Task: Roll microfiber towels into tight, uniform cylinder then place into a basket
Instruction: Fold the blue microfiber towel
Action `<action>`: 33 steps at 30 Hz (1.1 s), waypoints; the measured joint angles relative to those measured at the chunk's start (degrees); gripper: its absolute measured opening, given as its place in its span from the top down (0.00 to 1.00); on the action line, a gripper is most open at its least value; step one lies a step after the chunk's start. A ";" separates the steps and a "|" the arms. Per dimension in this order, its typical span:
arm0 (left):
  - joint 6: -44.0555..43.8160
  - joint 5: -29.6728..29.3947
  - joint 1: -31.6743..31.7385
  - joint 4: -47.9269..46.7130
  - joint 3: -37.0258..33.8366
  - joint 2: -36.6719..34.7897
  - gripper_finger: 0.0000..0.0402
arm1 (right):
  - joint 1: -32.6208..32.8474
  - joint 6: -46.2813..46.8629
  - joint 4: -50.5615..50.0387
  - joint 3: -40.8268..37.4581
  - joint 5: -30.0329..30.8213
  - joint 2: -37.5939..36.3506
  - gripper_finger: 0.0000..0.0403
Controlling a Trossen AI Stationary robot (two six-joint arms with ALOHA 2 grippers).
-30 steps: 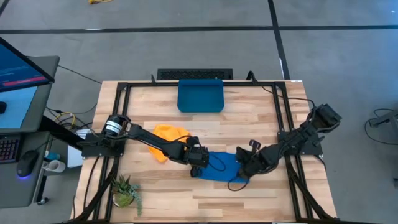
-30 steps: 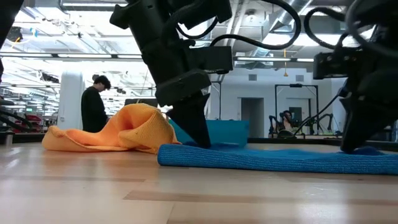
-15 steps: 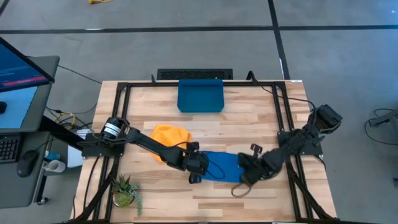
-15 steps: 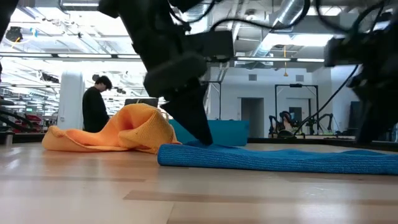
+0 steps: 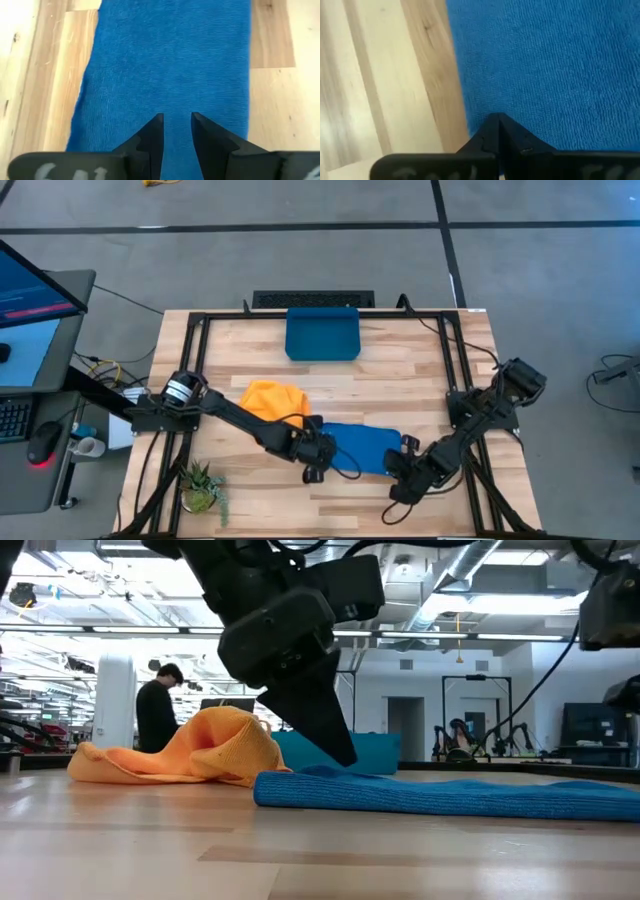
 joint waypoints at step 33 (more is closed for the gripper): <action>-0.25 -0.24 0.81 -3.22 0.00 0.00 0.77 | -4.50 -2.63 -1.87 -0.22 15.79 -7.65 0.96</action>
